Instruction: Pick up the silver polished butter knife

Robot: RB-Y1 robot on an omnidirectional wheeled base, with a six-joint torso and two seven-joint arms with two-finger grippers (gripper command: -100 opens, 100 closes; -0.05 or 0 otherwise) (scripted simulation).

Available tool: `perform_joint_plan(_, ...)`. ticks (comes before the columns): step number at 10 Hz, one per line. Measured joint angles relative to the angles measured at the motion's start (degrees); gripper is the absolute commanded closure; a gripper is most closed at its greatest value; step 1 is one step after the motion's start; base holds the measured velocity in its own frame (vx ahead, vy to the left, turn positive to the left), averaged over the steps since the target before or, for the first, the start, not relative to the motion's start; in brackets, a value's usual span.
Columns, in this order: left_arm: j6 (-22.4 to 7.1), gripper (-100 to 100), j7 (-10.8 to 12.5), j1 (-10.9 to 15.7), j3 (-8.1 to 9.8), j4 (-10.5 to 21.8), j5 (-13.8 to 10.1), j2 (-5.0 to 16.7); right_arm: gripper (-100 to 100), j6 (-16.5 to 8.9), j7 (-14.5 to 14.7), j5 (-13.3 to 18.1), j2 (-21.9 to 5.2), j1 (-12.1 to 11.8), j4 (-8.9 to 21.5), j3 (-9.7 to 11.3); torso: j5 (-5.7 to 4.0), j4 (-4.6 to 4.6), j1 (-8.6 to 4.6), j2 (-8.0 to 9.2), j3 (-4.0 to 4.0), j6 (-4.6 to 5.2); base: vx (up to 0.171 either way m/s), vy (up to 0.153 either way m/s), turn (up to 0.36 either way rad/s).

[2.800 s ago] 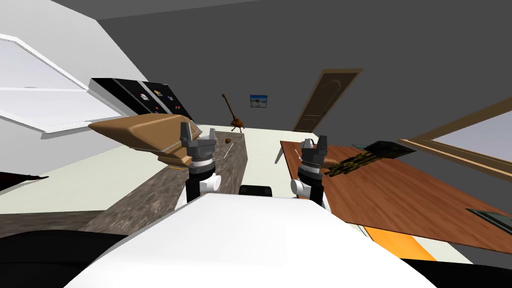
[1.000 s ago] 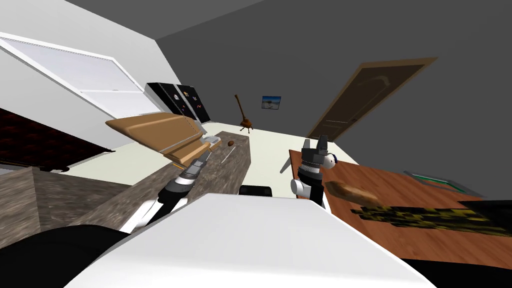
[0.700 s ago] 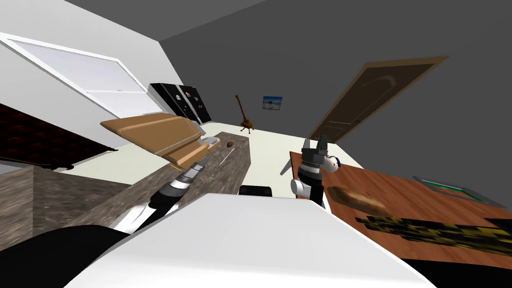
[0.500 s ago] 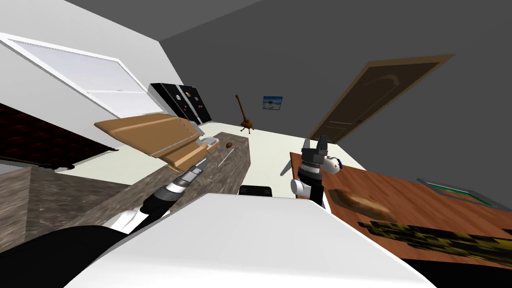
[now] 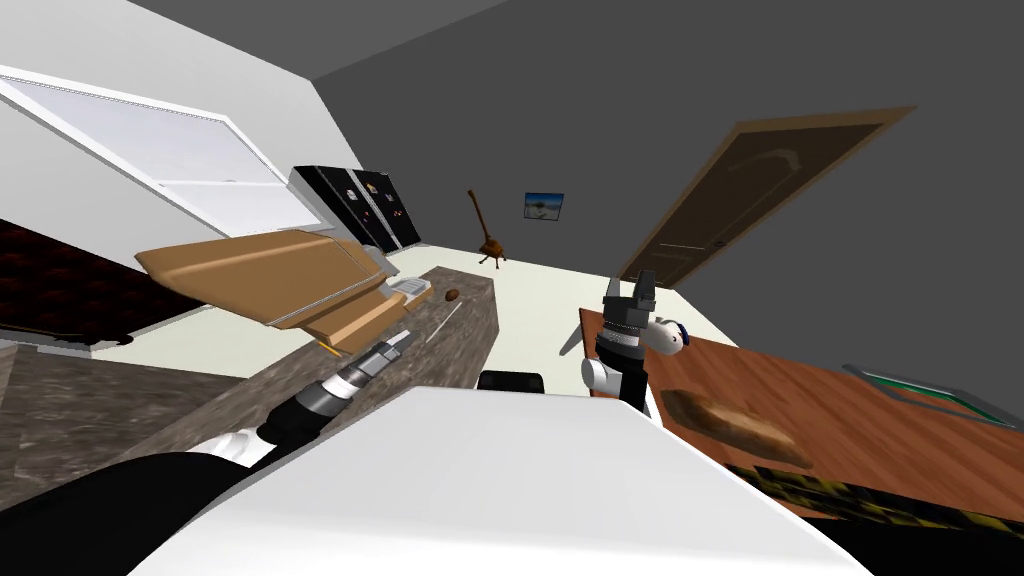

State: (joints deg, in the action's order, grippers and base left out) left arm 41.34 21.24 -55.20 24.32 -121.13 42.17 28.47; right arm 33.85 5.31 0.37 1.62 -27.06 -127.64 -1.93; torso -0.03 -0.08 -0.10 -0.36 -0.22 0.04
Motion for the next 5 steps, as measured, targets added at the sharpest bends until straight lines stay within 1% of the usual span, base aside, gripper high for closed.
perform_joint_plan(1,-0.34,-100,0.82,-0.60,0.05,0.82,2.02,1.64,0,0.00,0.00,0.00,0.00,0.00,0.00,0.00,0.01,-0.01,0.01,-0.07,-0.04,0.01,0.132,-0.039,-0.079)
perform_joint_plan(2,-0.29,-100,1.58,-2.58,0.68,1.01,3.85,2.85,0,0.00,0.00,0.00,0.00,0.00,0.00,0.00,0.00,-0.03,0.02,-0.13,-0.07,0.00,0.166,-0.053,-0.103)
perform_joint_plan(3,0.57,-100,1.81,-3.65,1.16,2.75,5.57,4.05,0,0.00,0.00,0.00,0.00,-0.01,0.00,0.00,0.01,-0.05,-0.01,-0.25,-0.14,0.01,0.125,-0.039,-0.033)
perform_joint_plan(4,1.11,-100,1.81,-4.07,1.32,3.62,6.74,4.57,0,0.00,0.00,0.00,0.00,-0.01,0.00,0.00,0.00,-0.04,0.01,-0.16,-0.10,0.00,0.095,-0.029,-0.084)
perform_joint_plan(5,1.49,-100,2.31,-5.26,2.02,4.09,7.98,5.69,0,0.00,0.00,0.00,0.00,0.00,0.00,0.00,0.00,-0.02,0.04,-0.07,-0.05,0.01,0.123,-0.042,-0.137)
